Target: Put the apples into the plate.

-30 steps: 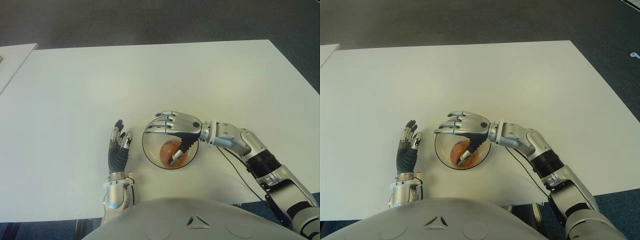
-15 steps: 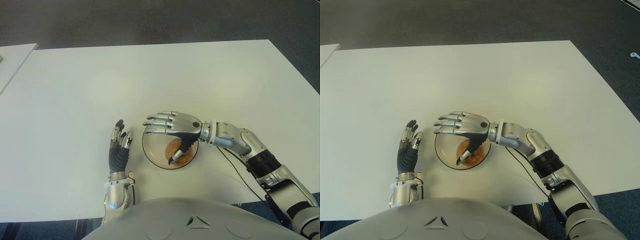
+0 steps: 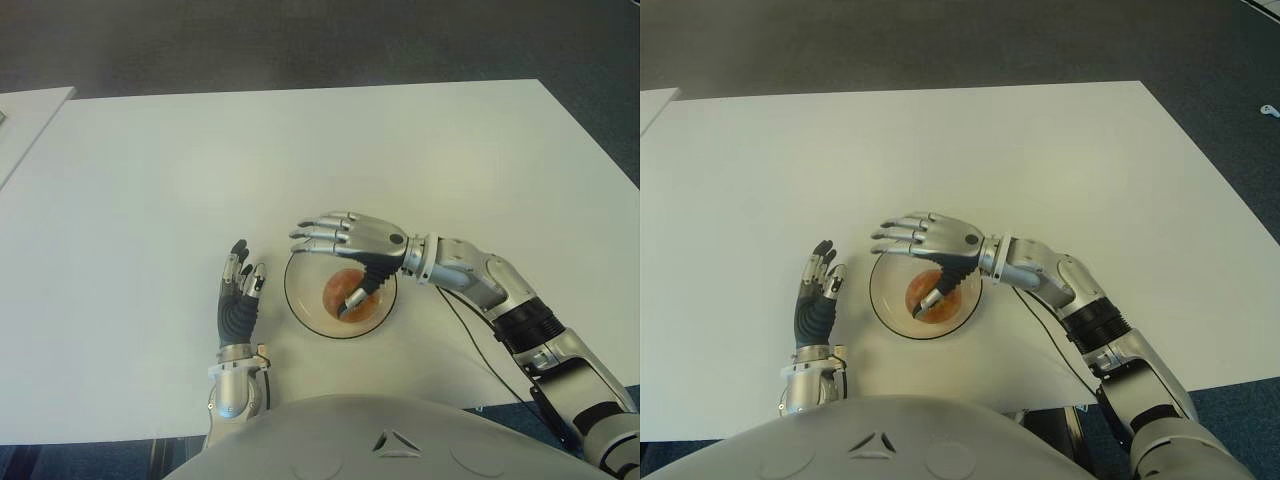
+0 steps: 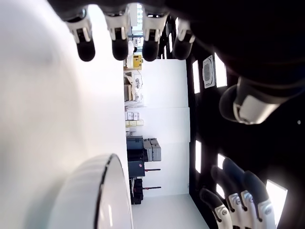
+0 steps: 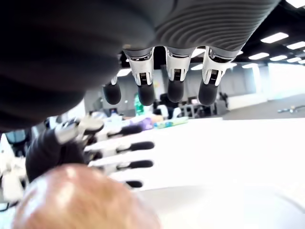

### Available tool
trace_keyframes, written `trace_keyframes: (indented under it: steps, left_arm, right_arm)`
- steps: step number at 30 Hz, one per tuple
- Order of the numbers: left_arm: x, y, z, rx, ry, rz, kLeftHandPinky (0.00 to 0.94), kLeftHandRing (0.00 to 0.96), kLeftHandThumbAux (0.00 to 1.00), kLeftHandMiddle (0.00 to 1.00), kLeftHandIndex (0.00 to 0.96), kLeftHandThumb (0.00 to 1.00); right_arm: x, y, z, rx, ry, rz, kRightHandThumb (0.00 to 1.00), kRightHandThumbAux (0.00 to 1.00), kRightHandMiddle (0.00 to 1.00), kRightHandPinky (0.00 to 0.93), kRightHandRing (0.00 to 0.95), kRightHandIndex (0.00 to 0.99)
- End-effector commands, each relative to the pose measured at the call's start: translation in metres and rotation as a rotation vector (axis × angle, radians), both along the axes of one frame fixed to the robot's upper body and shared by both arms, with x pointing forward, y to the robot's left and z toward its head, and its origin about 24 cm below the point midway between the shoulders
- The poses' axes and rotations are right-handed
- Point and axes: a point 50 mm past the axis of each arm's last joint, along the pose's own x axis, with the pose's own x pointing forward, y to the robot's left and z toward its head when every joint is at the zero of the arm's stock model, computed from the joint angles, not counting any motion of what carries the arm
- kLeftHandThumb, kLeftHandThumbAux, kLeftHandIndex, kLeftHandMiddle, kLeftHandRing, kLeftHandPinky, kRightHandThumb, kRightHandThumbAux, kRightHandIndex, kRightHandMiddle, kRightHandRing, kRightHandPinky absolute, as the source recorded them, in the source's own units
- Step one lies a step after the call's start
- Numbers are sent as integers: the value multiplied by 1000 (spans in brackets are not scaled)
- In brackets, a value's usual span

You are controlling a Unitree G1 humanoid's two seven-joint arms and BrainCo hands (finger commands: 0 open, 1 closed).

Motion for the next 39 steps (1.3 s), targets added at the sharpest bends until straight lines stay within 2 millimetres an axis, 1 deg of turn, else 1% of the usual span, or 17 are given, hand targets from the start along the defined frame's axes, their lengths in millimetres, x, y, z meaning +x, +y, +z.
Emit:
trace_keyframes:
  steps: [1,4,6,9,11,14,17,22,24,29,34,39]
  left_arm:
    - [0,-1,-1,14,6,-18,24,0,440,0,0,0]
    - [0,-1,-1,23,-3,-17,28,0,425,0,0,0]
    - [0,-1,-1,24,-6,-15,36,0,414,0,0,0]
    - [0,1,-1,24,-7,-14,41,0,395,0,0,0]
    - [0,1,-1,23,-9,-13,39,0,380,0,0,0]
    - [0,1,-1,28,-11,-13,36,0,360,0,0,0]
    - [0,1,-1,36,-14,-17,33,0,347,0,0,0]
    - [-1,3,-2,52,-18,-24,39,0,337,0,0,5]
    - [-2,4,-2,56,-20,-26,43,0,335,0,0,8]
    - [-3,6,-3,63,-26,-28,41,0,340,0,0,12]
    - [-6,9,-2,71,-26,-23,37,0,350,0,0,19]
    - [-9,11,-2,85,-24,-14,33,0,357,0,0,26]
  right_arm:
    - [21,-10,-2,107,167,-165,89,310,0,0,0,0]
    - [32,-23,-9,227,294,-310,100,295,0,0,0,0]
    - [35,-29,-13,282,350,-372,100,280,0,0,0,0]
    - [35,-36,-20,358,429,-437,99,261,0,0,0,0]
    - [34,-46,-26,454,522,-492,100,258,0,0,0,0]
    - [33,-55,-31,524,594,-534,102,262,0,0,0,0]
    - [33,-62,-33,566,642,-562,100,271,0,0,0,0]
    - [33,-85,-40,652,728,-656,85,287,0,0,0,0]
    - [33,-90,-42,695,753,-686,81,304,0,0,0,6]
    - [32,-99,-54,817,807,-753,86,338,0,0,0,23]
    - [23,-107,-72,927,858,-791,114,366,0,0,0,39]
    - [13,-110,-77,976,876,-784,143,395,18,1,0,57]
